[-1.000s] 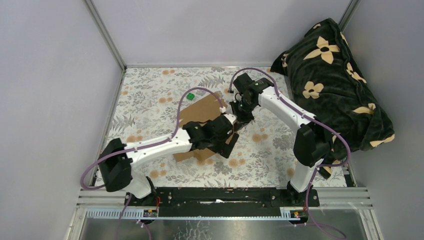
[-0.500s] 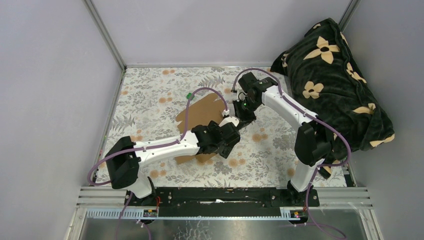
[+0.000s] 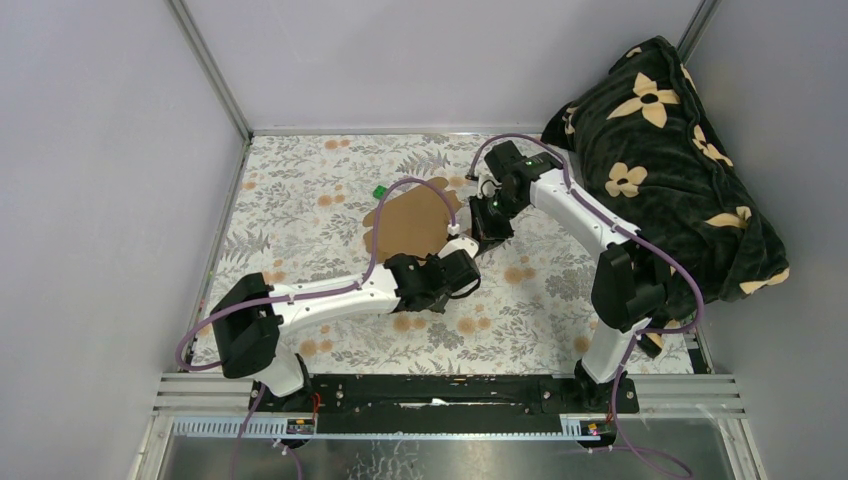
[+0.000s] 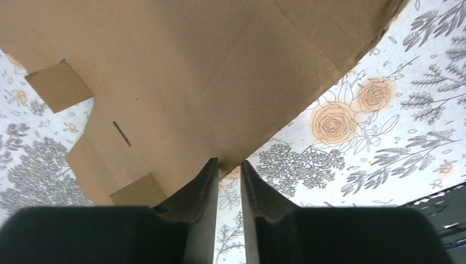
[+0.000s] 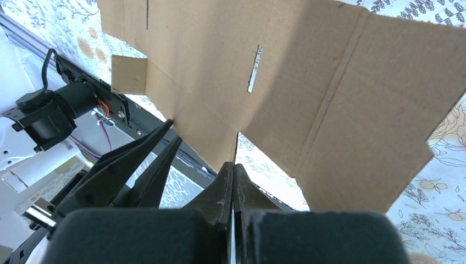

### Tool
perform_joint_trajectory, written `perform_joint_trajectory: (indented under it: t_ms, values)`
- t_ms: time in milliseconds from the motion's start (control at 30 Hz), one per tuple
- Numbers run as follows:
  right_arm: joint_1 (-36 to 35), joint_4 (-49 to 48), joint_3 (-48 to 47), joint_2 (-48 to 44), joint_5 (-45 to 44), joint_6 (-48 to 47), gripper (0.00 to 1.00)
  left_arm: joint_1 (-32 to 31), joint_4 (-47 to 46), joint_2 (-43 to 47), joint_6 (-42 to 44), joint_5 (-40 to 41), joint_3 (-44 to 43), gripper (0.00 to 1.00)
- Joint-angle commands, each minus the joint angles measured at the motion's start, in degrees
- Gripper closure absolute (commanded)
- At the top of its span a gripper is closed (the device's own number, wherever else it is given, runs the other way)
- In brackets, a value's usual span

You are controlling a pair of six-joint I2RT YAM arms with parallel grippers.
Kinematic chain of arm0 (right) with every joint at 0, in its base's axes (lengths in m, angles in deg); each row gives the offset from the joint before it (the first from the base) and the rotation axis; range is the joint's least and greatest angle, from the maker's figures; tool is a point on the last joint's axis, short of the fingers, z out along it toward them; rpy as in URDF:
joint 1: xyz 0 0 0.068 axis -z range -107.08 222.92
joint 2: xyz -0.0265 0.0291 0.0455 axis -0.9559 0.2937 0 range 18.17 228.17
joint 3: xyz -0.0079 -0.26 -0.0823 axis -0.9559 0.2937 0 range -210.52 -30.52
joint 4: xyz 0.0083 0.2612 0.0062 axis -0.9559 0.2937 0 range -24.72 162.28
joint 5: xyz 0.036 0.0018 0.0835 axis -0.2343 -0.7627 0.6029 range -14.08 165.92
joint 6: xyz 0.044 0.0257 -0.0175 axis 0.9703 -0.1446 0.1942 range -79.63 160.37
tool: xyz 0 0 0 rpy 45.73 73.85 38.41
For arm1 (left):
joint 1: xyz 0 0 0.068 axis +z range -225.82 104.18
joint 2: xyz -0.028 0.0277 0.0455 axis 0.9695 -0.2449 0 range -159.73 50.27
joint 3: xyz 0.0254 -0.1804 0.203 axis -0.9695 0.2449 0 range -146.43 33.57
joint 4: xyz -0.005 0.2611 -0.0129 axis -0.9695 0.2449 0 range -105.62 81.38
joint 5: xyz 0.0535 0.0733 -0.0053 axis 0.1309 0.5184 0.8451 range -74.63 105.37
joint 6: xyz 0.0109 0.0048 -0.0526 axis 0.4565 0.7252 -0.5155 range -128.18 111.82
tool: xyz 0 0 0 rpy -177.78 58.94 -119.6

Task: Fold the paper box
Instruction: Fold the paper box at the center of the board.

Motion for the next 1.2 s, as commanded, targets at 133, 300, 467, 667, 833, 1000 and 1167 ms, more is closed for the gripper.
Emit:
perform_joint_trajectory:
  t_ms: [133,300,467,667,833,1000,1167]
  values:
    - [1.21,1.03,-0.38,-2.75,5.56,-1.71,1.00,-0.22,-1.36,-0.11,-0.04,2.90,0.84,0.88]
    - [1.67,1.09,-0.76,-2.74,7.38,-1.90,1.00,-0.26,-0.67,1.21,0.32,4.47,0.09,0.90]
    - [1.85,0.30,0.58,-3.12,9.76,-1.30,1.00,-0.60,0.67,2.73,0.96,8.47,-0.45,0.58]
    - [1.85,-0.11,1.65,-3.44,11.52,-0.87,1.00,-0.85,-0.94,3.75,2.16,11.46,2.06,0.38]
    - [2.15,-0.30,1.86,-3.70,13.00,-0.71,1.00,-1.25,-2.63,3.85,3.05,13.17,3.65,0.38]
    - [2.99,-0.61,2.60,-3.98,15.02,-0.71,1.00,-1.53,-2.89,4.07,3.45,15.91,5.36,0.40]
    - [3.74,-2.30,3.61,-4.51,18.84,0.08,1.00,-1.69,-2.95,4.10,3.14,18.31,7.00,0.51]
